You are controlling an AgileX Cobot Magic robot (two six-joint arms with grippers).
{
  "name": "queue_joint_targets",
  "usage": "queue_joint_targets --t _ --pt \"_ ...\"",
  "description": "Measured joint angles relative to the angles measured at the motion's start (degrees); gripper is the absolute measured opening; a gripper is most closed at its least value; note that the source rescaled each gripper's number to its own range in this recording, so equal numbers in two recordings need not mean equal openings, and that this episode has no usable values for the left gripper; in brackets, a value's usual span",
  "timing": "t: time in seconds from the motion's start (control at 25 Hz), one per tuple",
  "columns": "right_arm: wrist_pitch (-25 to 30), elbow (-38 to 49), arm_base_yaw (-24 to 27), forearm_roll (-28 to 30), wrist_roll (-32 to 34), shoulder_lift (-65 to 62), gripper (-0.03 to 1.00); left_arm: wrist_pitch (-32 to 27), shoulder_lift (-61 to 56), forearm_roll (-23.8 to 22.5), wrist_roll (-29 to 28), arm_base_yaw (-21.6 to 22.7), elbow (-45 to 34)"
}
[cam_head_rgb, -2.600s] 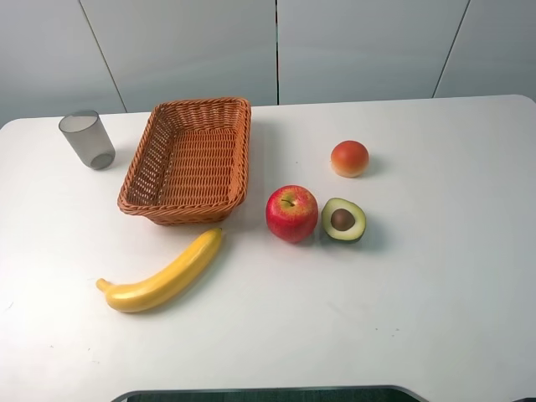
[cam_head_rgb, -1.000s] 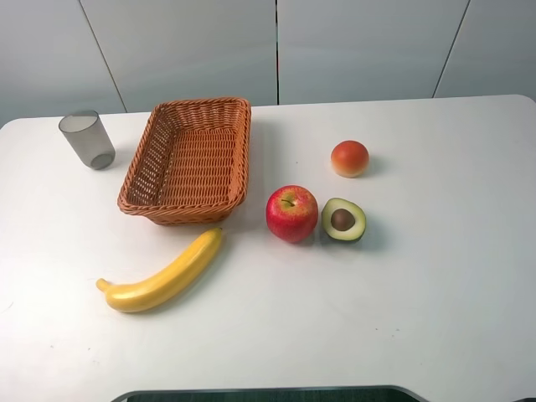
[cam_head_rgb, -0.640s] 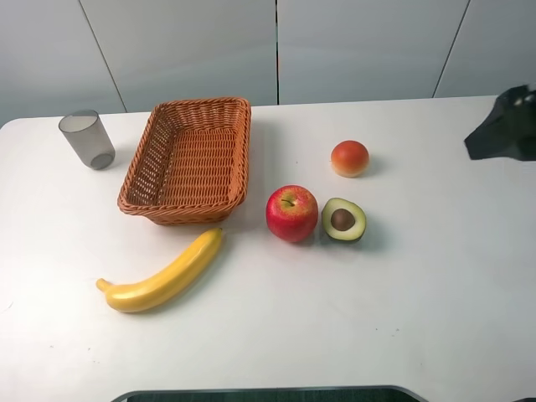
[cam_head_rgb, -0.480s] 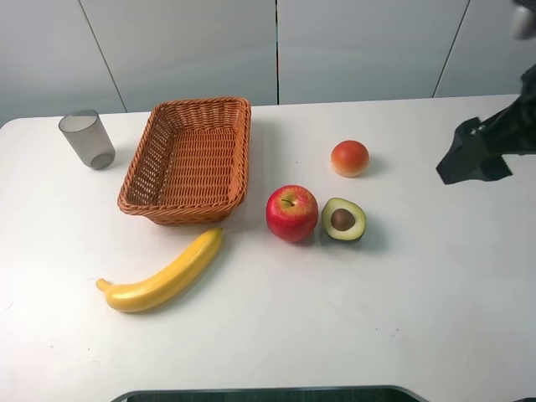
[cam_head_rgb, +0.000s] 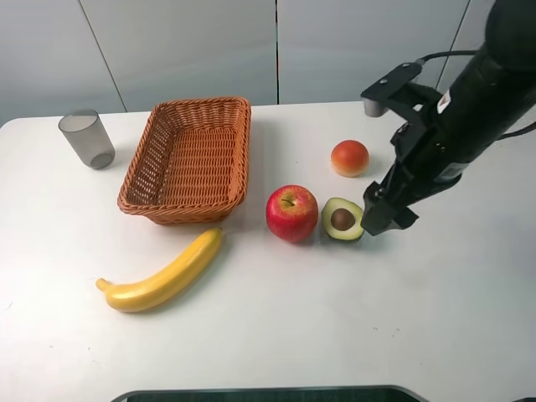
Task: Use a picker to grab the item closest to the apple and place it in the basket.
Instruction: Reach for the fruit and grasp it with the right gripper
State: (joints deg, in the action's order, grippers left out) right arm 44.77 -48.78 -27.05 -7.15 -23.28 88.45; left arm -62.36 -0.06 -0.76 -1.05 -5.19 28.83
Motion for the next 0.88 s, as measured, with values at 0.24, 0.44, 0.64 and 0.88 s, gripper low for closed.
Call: queue_joint_targets --t 0.24,0.44,0.64,0.88 --pt "-4.98 -0.97 -3.21 0.64 -0.61 5.37 1.0 0.0 0.0 0.0 -0.11 0.0 0.0" --pt "-8.84 -1.01 -4.74 0.72 -0.35 8.92 1.0 0.0 0.0 0.0 -0.24 0.0 0.0" --pt "-11.87 -1.11 -4.86 1.65 1.6 12.04 1.0 0.0 0.0 0.0 -0.24 0.0 0.0" --pt "-14.22 -1.11 -4.86 3.0 3.28 14.01 1.0 0.0 0.0 0.0 -0.24 0.0 0.0"
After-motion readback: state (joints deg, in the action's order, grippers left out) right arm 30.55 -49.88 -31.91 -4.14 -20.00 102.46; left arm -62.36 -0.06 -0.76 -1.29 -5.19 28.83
